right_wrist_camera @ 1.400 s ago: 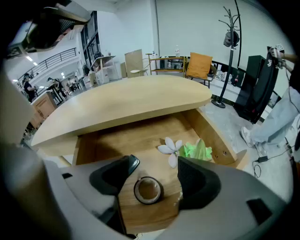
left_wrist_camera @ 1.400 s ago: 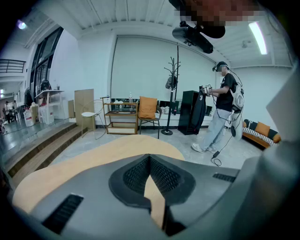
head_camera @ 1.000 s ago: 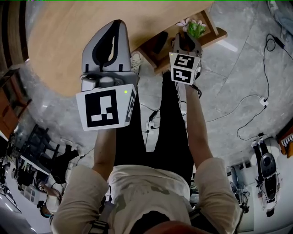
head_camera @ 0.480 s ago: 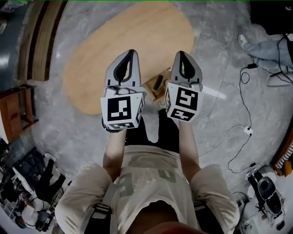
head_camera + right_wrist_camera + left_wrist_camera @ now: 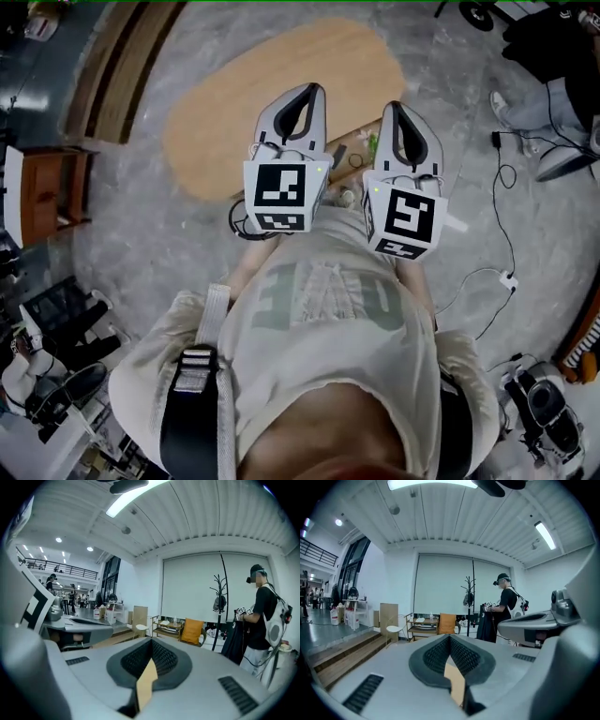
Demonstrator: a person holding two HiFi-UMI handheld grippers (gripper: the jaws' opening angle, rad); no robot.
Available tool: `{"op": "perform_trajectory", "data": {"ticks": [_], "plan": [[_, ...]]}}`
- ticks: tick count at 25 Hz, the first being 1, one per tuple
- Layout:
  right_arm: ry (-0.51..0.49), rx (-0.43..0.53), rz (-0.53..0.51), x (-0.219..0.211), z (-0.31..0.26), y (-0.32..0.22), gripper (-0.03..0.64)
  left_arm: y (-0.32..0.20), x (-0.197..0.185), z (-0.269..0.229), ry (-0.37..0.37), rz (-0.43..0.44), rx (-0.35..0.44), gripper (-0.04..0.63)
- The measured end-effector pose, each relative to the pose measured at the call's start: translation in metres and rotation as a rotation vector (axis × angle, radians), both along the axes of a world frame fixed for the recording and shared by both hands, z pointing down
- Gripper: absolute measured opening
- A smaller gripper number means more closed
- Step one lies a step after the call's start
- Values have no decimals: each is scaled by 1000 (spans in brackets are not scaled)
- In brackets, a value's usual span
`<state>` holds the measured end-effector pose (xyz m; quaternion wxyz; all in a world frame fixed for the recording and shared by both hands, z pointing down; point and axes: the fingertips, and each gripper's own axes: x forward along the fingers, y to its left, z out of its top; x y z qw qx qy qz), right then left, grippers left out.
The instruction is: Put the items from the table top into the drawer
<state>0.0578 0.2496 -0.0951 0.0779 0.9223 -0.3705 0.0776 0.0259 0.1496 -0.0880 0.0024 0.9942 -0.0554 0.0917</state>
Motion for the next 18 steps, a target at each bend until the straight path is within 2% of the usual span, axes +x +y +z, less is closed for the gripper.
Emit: {"op": "perform_trajectory", "data": {"ticks": [4,8,18], "plan": [[3,4,-29,-3,10,19,5,20,-3,10,-3,-11,8,8],[1,26,-39,1,3,32,5,32,-1,-3,33,-18,24,8],[-8,75,-77,-4,-2,44,5,50,-1,-12,39,-13,60,8]]}}
